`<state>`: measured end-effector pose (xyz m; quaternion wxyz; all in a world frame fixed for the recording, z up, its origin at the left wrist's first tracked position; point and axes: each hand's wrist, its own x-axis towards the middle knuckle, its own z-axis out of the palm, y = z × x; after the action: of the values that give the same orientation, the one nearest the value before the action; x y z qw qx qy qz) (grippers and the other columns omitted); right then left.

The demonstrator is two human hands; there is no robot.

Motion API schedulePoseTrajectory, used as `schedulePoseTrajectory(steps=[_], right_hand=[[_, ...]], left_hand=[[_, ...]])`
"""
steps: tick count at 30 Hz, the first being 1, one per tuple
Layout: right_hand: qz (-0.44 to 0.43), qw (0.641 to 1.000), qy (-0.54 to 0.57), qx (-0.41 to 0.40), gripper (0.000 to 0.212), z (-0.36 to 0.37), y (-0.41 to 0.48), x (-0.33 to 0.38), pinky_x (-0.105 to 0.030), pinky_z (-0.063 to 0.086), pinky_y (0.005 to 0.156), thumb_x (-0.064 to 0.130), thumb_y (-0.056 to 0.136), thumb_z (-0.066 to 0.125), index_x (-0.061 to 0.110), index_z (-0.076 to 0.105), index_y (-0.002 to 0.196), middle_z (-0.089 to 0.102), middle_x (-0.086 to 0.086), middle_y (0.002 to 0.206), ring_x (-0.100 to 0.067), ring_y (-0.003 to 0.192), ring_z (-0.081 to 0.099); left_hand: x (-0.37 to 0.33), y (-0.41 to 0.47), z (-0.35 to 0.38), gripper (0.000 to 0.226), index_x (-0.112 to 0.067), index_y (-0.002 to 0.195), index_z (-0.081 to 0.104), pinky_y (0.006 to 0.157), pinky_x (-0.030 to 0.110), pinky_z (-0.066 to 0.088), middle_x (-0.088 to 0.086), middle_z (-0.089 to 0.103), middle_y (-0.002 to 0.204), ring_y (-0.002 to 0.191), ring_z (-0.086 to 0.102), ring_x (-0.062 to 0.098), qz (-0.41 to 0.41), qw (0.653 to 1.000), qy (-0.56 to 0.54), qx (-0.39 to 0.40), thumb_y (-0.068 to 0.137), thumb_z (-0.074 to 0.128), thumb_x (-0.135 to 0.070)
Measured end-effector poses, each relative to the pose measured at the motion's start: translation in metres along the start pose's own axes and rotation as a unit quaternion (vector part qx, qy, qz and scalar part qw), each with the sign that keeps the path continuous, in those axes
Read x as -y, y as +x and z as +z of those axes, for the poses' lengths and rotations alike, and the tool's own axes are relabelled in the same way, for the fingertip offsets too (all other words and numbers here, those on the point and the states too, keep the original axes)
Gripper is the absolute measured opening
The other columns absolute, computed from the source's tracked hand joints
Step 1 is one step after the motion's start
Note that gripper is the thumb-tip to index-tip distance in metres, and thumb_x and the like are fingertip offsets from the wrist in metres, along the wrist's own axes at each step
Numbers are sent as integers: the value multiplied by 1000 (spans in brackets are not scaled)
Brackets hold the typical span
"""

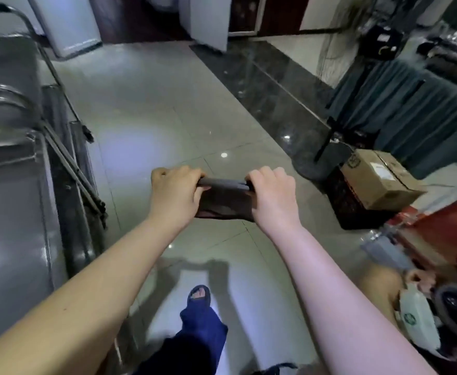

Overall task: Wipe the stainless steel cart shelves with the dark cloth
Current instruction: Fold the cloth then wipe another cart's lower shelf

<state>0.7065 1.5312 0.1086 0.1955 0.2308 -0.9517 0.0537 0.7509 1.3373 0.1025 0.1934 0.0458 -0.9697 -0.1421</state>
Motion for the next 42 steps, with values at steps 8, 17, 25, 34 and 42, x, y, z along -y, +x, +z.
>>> schedulePoseTrajectory(steps=[8,17,25,34,42], right_hand=[[-105,989,107,-17,15,100,219,56,-36,29,64,9,77,68,16,65,89,62,-5,87,-35,81,53],[-259,948,183,-20,33,178,398,141,-32,26,64,-8,62,72,13,63,86,59,-4,82,-28,70,50],[-455,836,300,57,40,262,490,239,-33,36,52,-13,52,74,12,61,79,57,-3,75,-24,61,47],[-683,640,309,169,40,317,504,310,-34,38,70,-11,66,71,16,66,94,61,0,91,-27,84,56],[-759,502,313,272,32,337,431,309,-42,45,79,-6,76,70,11,69,103,63,-5,99,-32,91,57]], left_hand=[[128,150,17,16,-27,102,68,92,37,22,-4,62,99,95,56,21,-127,991,27,-41,97,52,-26],[253,239,20,7,-19,84,67,81,37,26,-2,62,78,71,60,26,-168,967,151,-119,84,73,-19],[320,248,34,24,-28,103,63,87,36,25,-8,63,99,95,61,20,-384,895,224,-36,81,69,-22],[288,232,108,23,-22,108,70,88,41,33,-1,67,106,99,60,30,-720,647,125,-217,88,65,-12],[223,190,143,27,-19,110,69,94,46,35,3,66,108,104,57,32,-829,496,136,-220,90,61,-3]])
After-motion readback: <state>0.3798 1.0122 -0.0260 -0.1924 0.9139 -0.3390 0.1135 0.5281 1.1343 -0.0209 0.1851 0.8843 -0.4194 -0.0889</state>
